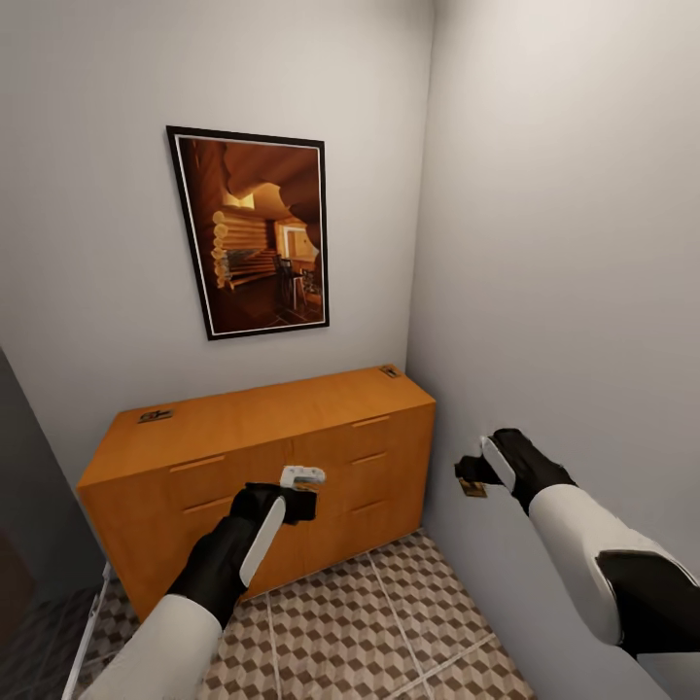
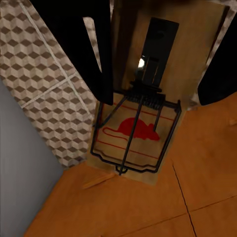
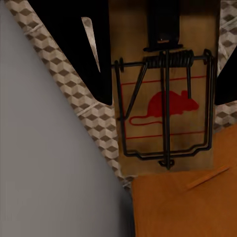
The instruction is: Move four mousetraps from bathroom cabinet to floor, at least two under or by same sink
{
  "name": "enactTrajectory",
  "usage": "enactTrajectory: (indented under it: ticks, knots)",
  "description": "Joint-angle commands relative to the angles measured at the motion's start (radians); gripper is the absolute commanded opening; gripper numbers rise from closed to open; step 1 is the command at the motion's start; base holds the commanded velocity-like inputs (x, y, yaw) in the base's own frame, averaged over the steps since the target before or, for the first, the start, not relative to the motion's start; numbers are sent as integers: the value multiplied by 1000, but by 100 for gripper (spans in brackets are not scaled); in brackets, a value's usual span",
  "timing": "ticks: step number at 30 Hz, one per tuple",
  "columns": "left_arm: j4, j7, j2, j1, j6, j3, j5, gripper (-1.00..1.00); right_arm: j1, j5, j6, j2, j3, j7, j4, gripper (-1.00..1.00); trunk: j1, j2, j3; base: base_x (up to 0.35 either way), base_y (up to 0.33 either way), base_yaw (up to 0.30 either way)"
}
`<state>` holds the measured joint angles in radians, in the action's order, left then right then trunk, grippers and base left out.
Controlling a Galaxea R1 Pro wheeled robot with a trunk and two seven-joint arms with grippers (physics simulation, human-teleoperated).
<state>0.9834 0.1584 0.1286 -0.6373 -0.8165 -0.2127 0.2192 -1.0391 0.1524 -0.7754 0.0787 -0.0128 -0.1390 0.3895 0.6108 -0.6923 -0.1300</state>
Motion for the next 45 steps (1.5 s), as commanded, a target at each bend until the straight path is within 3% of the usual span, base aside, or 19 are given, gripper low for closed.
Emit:
enactTrajectory:
  ticks: [1, 4, 6, 9, 12, 14, 17, 20, 25, 27, 28, 31, 33, 45]
  knots:
    - [-18, 9, -15, -1, 3, -2, 16, -100, 0, 13, 90, -1, -2, -9, -72, -100, 0, -2, -2, -2, -1, 0]
    - [-104, 8, -43, 0, 54, 0, 19, -100, 0, -8, 355, -15, -5, -8, -301, -100, 0, -2, -2, 0, 0, 0]
    - [-226, 7, -65, 0, 149, 5, 20, -100, 9, -44, 508, -30, -5, -1, -413, -100, 0, -2, -2, 0, 0, 0]
    - [-449, 7, -78, 1, 334, 10, 30, -100, 63, -88, 587, -39, -6, 56, -454, -100, 0, -2, -2, 0, 0, 0]
    - [-713, 6, -87, 1, 571, 16, 73, -100, 139, -108, 659, -39, -6, 93, -464, -100, 0, -2, -2, 0, 0, 0]
    - [-891, -7, -104, 1, 745, 17, 97, -100, 211, -114, 747, -39, -6, 102, -467, -100, 0, -2, -2, 0, 0, 0]
    - [-1005, -55, -131, 4, 848, 18, 105, -100, 276, -122, 793, -39, -6, 105, -467, -100, 0, -2, -2, 0, 0, 0]
    - [-1051, -112, -173, 53, 908, 18, 108, -100, 353, -133, 839, -39, -6, 106, -468, -100, 0, -2, -2, 0, 0, 0]
    - [-1062, -127, -210, 138, 1023, 20, 112, -100, 437, -140, 902, -39, -6, 107, -468, -100, 0, -2, -2, 0, 0, 0]
    - [-1063, -128, -218, 168, 1068, 20, 136, -100, 466, -141, 940, -39, -6, 107, -468, -100, 0, -2, -2, 0, 0, 0]
    - [-1063, -129, -227, 188, 1102, 20, 171, -100, 486, -141, 975, -39, -6, 107, -468, -100, 0, -2, -2, 0, 0, 0]
    - [-1063, -130, -234, 217, 1158, 20, 235, -100, 518, -141, 1032, -38, -6, 107, -468, -100, 0, -2, -2, 0, 0, 0]
    - [-1063, -129, -235, 225, 1171, 19, 252, -100, 526, -138, 1046, -36, -6, 107, -468, -100, 0, -2, -2, 0, 0, 0]
    - [-1064, -124, -227, 245, 1176, 18, 264, -100, 531, -135, 1055, -36, -6, 106, -468, -100, 0, -2, -2, 0, 0, 5]
